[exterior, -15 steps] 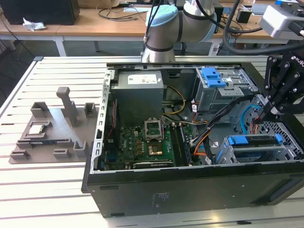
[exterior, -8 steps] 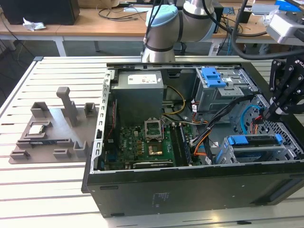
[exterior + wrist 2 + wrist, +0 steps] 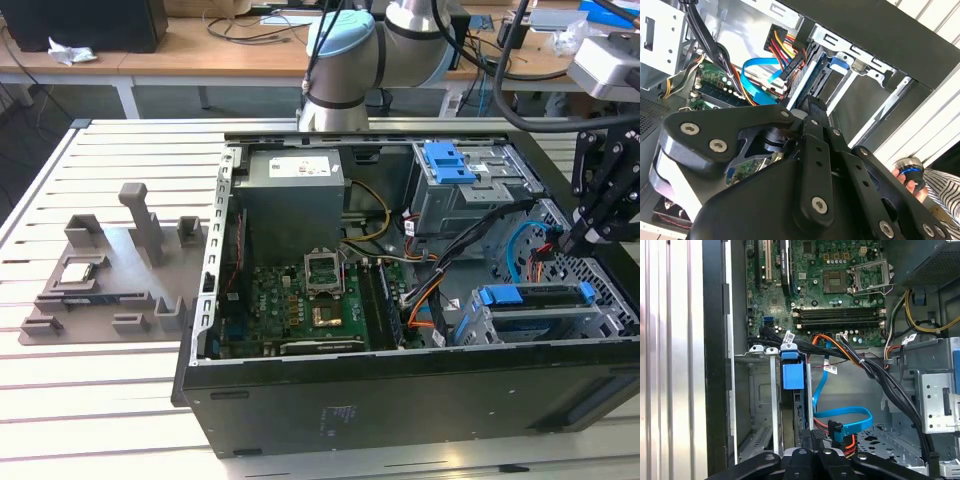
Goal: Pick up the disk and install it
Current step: 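Insert the disk into the insertion slot, then insert the first disk wire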
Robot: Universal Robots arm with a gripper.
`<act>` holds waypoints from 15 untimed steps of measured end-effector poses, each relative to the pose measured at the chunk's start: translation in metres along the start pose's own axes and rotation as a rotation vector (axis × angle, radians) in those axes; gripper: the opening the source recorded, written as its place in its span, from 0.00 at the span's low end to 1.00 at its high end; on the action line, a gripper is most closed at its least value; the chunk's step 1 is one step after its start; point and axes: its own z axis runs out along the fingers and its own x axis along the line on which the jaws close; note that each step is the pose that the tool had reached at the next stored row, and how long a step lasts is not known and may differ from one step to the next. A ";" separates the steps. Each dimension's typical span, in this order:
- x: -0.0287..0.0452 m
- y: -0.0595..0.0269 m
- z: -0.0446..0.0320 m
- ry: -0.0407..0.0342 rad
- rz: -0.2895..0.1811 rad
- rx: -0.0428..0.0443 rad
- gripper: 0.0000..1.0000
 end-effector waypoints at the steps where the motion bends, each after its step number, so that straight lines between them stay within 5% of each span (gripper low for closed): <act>1: 0.0000 0.0000 0.0000 0.0000 0.000 0.0000 0.11; 7: -0.0002 -0.0001 0.0000 0.0000 0.000 0.0000 0.11; 12: -0.0011 -0.0002 0.0004 0.0000 0.000 0.0000 0.42; 15: -0.0089 -0.0041 0.0034 0.0039 0.000 -0.0008 0.42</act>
